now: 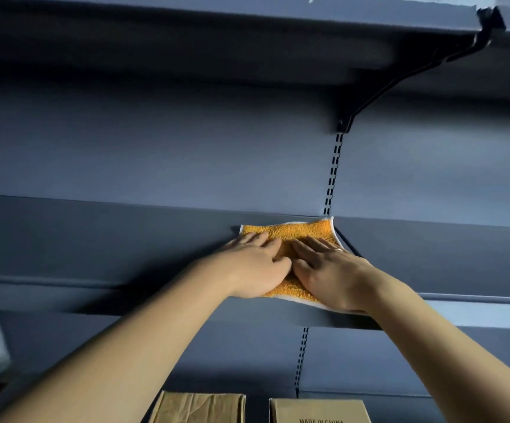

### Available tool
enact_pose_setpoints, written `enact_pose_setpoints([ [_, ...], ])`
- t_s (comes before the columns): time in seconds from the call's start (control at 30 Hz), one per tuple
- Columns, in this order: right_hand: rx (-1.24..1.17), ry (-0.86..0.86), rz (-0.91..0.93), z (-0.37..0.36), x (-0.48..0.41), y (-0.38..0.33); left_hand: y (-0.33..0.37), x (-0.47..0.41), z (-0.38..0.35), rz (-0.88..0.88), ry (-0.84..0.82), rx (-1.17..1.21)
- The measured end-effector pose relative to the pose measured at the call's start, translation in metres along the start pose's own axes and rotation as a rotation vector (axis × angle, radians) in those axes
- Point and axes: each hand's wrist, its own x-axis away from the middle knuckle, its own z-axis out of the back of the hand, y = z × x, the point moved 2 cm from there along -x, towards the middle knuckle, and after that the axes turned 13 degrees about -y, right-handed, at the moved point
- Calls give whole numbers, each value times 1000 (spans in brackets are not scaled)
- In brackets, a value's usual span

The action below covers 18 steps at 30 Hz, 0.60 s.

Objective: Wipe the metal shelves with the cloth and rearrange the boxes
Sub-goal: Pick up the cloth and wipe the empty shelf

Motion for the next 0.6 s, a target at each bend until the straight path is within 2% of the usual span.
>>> enact_pose_setpoints([
  [0.2, -79, 28, -81, 1, -13, -37, -36, 6, 1, -17, -15, -13],
  [0.33, -124, 41, -62, 11, -23, -72, -73, 20, 2, -5, -15, -4],
  [0.5, -118, -79, -11, 20, -17, -78, -89, 29, 8, -48, -71, -43],
  [0.6, -93, -92, -13, 23, -21, -73, -90, 18, 14, -58, -91, -95],
])
